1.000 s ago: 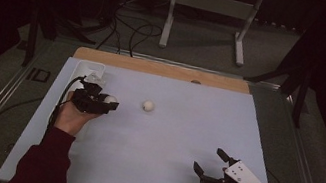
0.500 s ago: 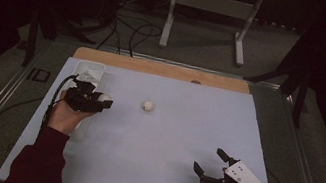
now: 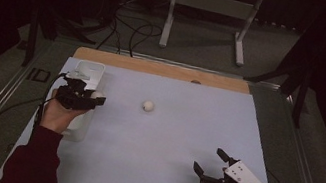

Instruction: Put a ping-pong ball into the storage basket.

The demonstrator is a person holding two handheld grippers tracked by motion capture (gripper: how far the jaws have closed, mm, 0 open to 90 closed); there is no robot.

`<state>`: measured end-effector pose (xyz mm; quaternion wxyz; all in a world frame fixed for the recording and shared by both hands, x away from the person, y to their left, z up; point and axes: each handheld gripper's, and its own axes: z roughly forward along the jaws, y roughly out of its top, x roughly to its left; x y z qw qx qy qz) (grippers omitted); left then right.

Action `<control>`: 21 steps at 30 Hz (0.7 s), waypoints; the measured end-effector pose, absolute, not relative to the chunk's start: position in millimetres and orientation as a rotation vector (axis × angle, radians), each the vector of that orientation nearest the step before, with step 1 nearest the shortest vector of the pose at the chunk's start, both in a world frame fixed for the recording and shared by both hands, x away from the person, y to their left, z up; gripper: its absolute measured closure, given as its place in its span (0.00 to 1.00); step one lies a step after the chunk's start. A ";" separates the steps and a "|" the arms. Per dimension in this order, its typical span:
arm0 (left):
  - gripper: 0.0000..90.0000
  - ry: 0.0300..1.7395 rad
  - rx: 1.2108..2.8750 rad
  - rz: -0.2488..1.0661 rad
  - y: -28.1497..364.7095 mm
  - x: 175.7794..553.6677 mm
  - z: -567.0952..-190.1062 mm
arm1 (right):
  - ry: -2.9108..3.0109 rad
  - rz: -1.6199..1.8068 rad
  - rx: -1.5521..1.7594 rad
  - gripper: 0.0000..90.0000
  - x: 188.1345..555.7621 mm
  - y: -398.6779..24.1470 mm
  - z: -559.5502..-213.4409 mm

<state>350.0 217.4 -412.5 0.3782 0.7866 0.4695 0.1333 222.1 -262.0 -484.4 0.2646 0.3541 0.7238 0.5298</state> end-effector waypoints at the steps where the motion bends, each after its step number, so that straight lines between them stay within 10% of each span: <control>1: 0.57 1.203 2.010 0.343 218.2 349.9 -412.5 | 1.955 1.432 0.957 0.09 222.1 -261.9 -484.5; 21: 0.57 1.262 1.985 0.371 242.2 346.1 -411.9 | 1.952 1.433 0.961 0.09 222.3 -261.8 -484.6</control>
